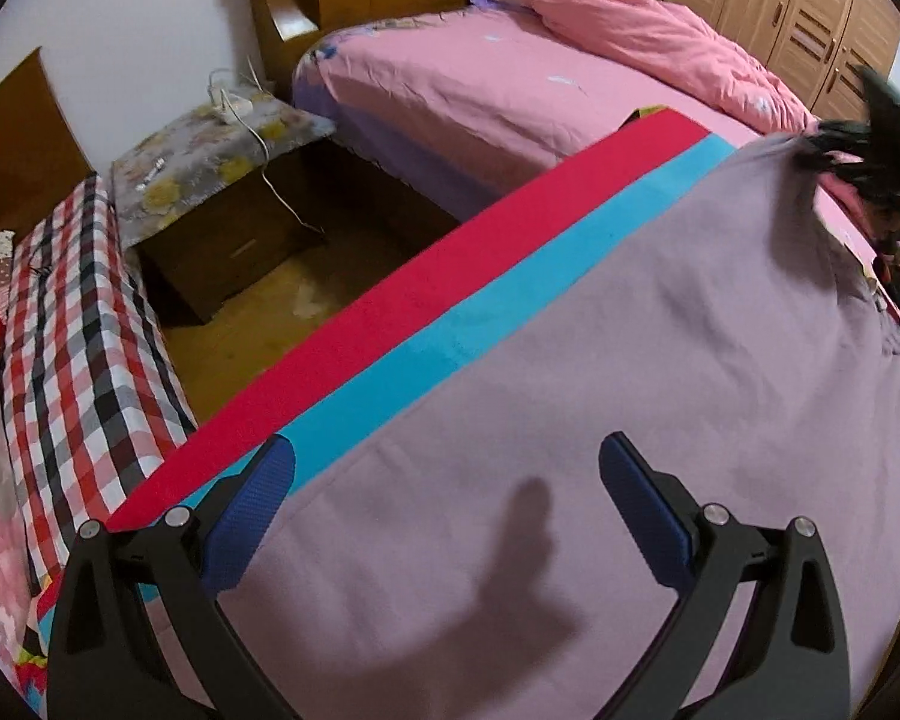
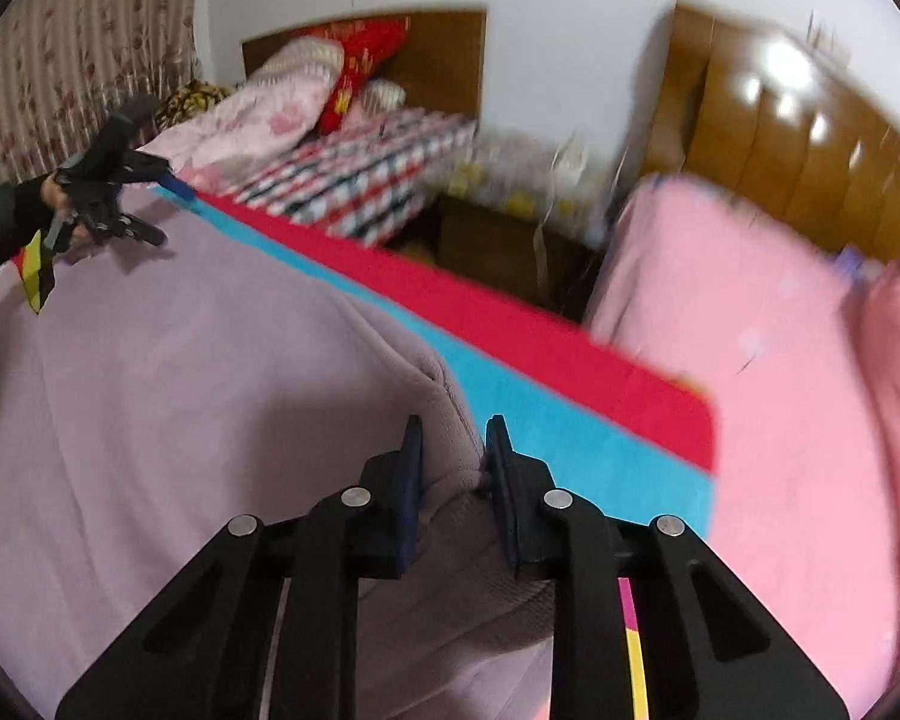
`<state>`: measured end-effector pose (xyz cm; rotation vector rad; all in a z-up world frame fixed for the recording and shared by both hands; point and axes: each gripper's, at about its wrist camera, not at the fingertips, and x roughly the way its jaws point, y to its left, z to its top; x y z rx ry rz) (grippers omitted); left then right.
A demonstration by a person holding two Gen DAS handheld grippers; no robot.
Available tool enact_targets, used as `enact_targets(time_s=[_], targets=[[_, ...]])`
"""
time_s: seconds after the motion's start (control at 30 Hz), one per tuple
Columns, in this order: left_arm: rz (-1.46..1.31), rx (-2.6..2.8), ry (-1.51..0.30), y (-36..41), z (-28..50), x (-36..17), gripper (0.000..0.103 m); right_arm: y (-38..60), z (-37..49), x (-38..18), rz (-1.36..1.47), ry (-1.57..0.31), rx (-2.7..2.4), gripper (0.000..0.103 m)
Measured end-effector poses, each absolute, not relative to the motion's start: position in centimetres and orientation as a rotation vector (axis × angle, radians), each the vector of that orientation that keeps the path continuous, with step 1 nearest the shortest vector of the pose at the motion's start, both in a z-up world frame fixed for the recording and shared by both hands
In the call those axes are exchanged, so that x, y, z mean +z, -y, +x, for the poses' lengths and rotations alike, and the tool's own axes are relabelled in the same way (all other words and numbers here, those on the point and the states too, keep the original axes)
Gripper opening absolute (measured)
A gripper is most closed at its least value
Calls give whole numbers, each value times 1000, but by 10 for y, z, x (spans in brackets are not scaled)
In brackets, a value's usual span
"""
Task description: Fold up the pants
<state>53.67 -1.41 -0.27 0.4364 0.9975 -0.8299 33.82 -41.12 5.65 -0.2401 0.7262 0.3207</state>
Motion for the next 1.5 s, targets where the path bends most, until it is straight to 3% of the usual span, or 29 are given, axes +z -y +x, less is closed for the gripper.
enact_targets(time_s=[0.13, 0.2, 0.23, 0.27, 0.3, 0.37, 0.47, 0.67, 0.8, 0.93, 0.97, 1.03, 1.07, 1.1, 1.13, 1.17, 1.33, 1.5], targets=[[432, -809, -1033, 17, 538, -13, 100, 394, 302, 86, -266, -606, 264, 22], [406, -783, -1035, 13, 535, -13, 86, 387, 284, 100, -265, -557, 237, 22], [392, -763, -1034, 11, 532, -11, 61, 384, 276, 106, -263, -544, 225, 22], [375, -729, -1016, 6, 526, -5, 29, 380, 267, 110, -264, -537, 213, 22], [378, -695, -979, 1, 517, 3, 20, 373, 259, 112, -275, -532, 197, 22], [395, -641, -880, -9, 491, 28, 13, 369, 244, 116, -285, -521, 172, 21], [443, -568, -714, -23, 435, 73, 12, 362, 209, 130, -248, -465, 139, 22], [556, -491, -452, -50, 257, 124, 12, 368, 121, 123, -158, -410, 131, 22], [532, -473, -485, -55, 173, 87, 12, 367, 75, 78, -82, -494, 133, 22], [399, -464, -639, -58, 143, 23, 17, 366, 63, 26, -32, -615, 117, 23], [357, -466, -683, -57, 144, 9, 22, 368, 60, 23, 1, -617, 123, 33], [335, -458, -742, -56, 146, -4, 31, 379, 56, 22, 82, -654, 104, 76], [336, -453, -721, -58, 142, -4, 48, 382, 53, 25, 88, -668, 74, 90], [330, -448, -691, -58, 139, 3, 63, 380, 45, 29, 82, -662, 80, 90], [317, -446, -670, -60, 137, 10, 88, 379, 39, 33, 73, -648, 81, 90], [296, -450, -650, -61, 135, 18, 97, 378, 32, 36, 69, -633, 73, 90], [-29, -456, -708, -84, 142, 48, 101, 378, -7, 39, 349, -587, 82, 87], [-533, -497, -860, -116, 150, 14, 101, 367, 1, 10, 783, -693, 169, 73]])
